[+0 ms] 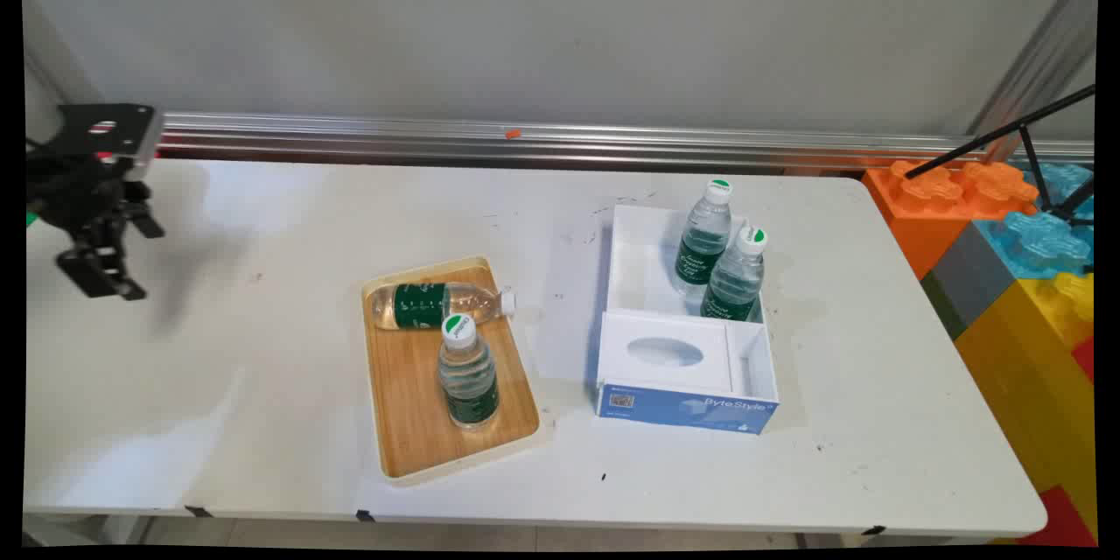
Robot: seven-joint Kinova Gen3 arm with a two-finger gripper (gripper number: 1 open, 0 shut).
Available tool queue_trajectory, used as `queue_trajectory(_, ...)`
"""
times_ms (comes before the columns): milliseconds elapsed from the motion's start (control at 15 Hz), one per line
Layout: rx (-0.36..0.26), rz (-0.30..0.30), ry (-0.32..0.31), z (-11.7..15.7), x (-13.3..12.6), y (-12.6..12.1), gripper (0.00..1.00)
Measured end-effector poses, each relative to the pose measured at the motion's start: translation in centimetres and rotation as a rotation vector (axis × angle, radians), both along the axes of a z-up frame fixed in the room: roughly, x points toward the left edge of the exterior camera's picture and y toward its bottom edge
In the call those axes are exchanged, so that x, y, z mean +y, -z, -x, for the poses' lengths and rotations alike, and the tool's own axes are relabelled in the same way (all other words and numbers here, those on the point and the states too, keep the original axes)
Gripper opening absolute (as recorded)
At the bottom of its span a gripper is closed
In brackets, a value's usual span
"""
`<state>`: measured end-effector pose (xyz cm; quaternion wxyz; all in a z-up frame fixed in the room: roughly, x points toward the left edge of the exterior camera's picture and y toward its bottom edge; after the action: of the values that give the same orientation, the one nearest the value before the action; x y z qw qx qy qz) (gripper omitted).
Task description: Pick up the green bottle from the white box
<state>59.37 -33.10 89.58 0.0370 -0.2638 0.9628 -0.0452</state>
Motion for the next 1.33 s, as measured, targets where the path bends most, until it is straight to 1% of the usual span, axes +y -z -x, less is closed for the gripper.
queue_trajectory(133, 0.020, 0.015, -0.015, 2.3, -1.0, 0.1, 1.00)
queue_trajectory(267, 0.093, 0.041, -0.036, 6.1, -2.3, 0.1, 1.00)
queue_trajectory(400, 0.175, 0.081, -0.030, 10.3, -3.7, -0.3, 1.00)
queue_trajectory(533, 0.221, 0.112, -0.023, 13.4, -5.1, -0.4, 1.00)
queue_trajectory(733, 0.241, 0.157, -0.019, 17.9, -7.3, -0.4, 1.00)
queue_trajectory(1000, 0.227, 0.214, -0.032, 23.2, -10.0, -1.4, 1.00)
queue_trajectory(1200, 0.232, 0.239, -0.030, 27.4, -11.7, -2.2, 1.00)
queue_trajectory(1333, 0.250, 0.249, -0.029, 30.2, -12.7, -2.6, 1.00)
